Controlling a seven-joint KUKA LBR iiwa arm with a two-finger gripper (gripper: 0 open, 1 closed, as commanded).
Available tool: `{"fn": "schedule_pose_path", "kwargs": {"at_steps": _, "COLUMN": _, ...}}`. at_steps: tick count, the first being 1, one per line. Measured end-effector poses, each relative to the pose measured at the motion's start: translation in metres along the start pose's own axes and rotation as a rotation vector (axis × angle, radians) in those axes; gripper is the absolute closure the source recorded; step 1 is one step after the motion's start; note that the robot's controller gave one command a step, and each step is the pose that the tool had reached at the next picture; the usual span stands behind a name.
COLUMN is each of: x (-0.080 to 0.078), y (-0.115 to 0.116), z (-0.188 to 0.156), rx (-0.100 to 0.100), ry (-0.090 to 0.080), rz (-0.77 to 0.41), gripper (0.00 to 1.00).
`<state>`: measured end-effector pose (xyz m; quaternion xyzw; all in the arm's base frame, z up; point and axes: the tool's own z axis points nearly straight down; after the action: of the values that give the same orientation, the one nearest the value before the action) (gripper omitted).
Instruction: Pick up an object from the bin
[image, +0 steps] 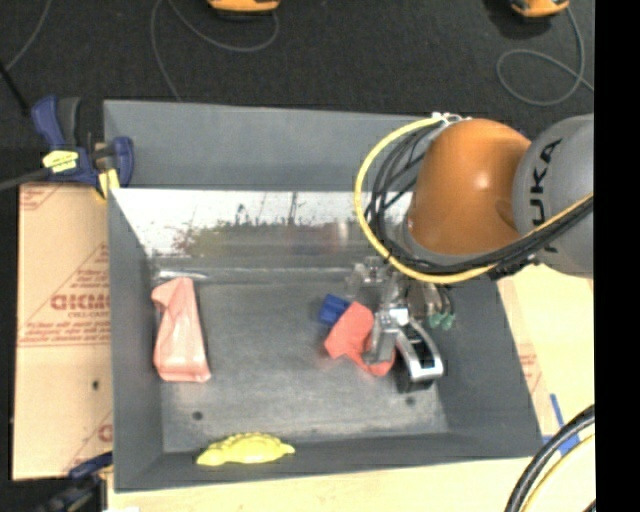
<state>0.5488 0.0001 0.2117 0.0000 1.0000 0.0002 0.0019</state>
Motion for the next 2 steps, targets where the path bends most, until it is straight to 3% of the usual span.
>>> {"fn": "schedule_pose_path", "kwargs": {"at_steps": 1, "x": 0.000, "y": 0.000, "z": 0.000, "rx": 0.000, "ry": 0.000, "rz": 0.000, "gripper": 0.00}}
{"fn": "schedule_pose_path", "kwargs": {"at_steps": 2, "x": -0.008, "y": -0.015, "z": 0.044, "rx": 0.002, "ry": -0.008, "rz": -0.075, "gripper": 0.00}}
